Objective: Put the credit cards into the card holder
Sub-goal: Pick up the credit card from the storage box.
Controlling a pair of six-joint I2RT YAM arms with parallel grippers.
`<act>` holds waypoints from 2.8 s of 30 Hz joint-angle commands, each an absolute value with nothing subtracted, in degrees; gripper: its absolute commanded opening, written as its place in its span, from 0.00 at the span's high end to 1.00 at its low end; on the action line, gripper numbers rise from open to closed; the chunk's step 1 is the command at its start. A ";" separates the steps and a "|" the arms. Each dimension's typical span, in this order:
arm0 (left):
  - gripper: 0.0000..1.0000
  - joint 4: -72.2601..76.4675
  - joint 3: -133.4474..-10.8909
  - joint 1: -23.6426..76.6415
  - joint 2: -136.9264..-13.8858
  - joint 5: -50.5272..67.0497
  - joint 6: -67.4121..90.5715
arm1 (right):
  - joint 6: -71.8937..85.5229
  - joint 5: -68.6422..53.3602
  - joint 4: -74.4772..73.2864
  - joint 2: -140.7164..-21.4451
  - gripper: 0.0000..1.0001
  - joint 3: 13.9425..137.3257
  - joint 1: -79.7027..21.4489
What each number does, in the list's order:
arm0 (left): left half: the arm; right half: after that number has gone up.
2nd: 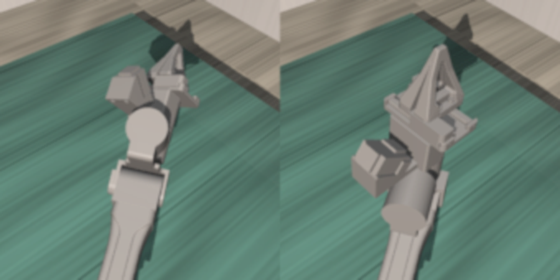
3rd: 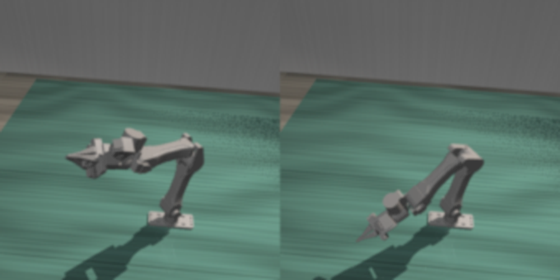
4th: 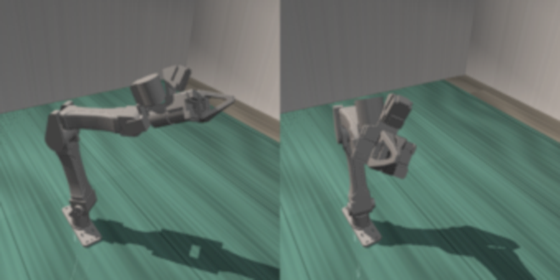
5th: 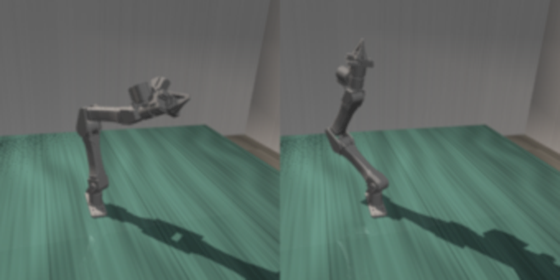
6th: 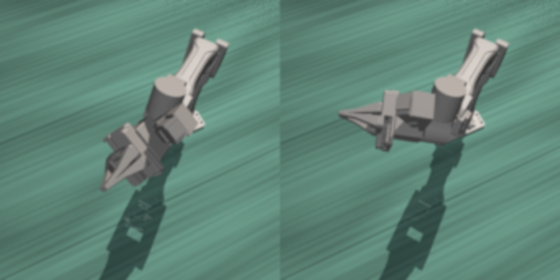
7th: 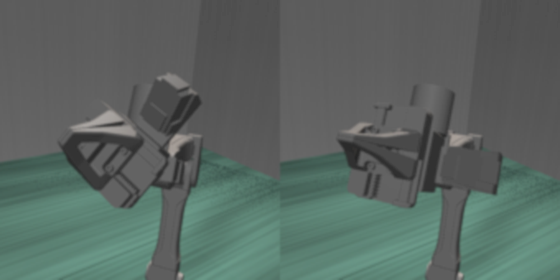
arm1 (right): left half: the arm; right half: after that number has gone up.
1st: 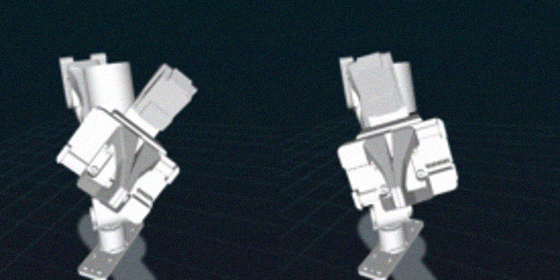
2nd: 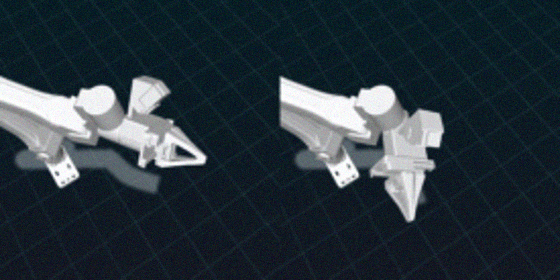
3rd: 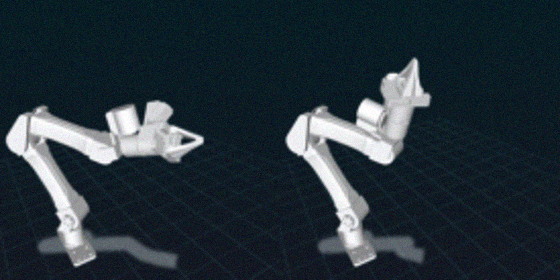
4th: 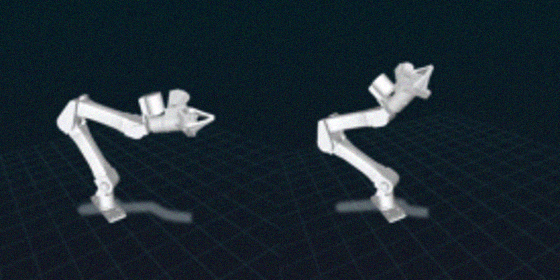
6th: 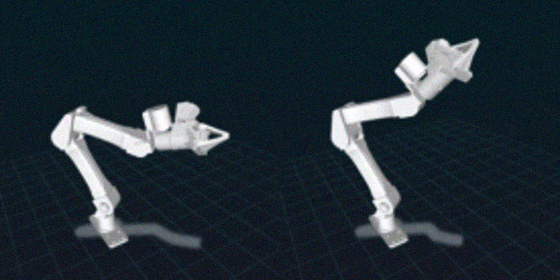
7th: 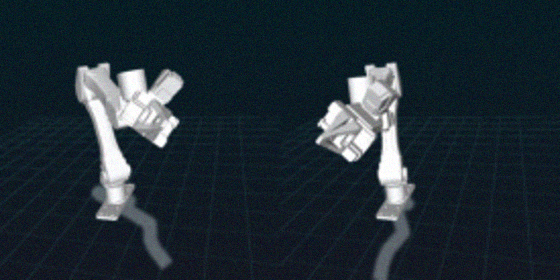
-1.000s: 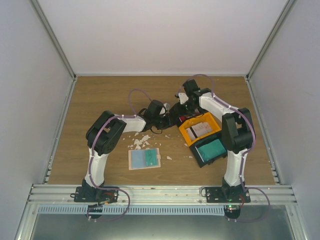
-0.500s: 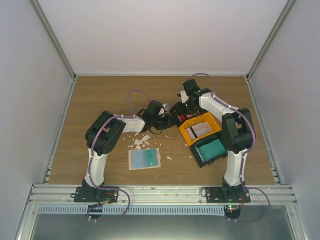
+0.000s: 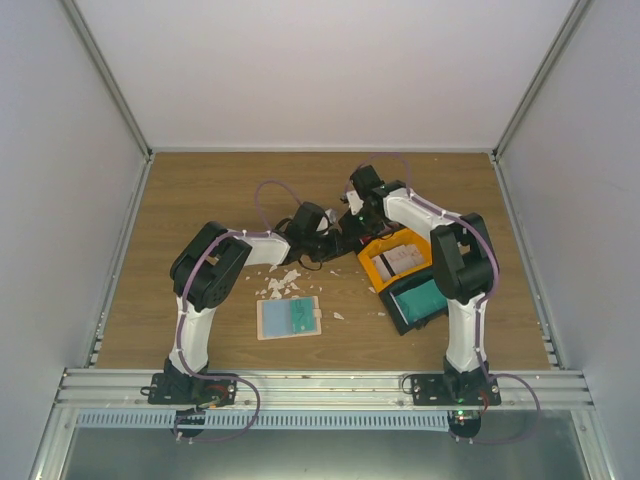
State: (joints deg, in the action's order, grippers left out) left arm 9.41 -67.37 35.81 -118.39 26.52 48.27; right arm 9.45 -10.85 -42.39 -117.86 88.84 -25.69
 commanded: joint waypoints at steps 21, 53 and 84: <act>0.83 10.80 -66.84 35.24 -118.21 26.10 47.86 | 10.96 -14.37 -43.00 -114.14 0.66 90.24 -25.71; 0.84 9.14 -67.59 35.41 -117.66 25.15 47.25 | 13.42 -14.78 -40.96 -111.84 0.77 86.95 -24.18; 0.84 8.70 -68.73 35.38 -119.24 25.39 47.87 | 11.51 -14.56 -38.74 -116.21 0.67 87.45 -24.20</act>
State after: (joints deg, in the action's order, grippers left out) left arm 7.86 -67.31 35.46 -118.39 25.54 48.23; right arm 12.67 -11.68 -39.55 -115.63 86.98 -24.10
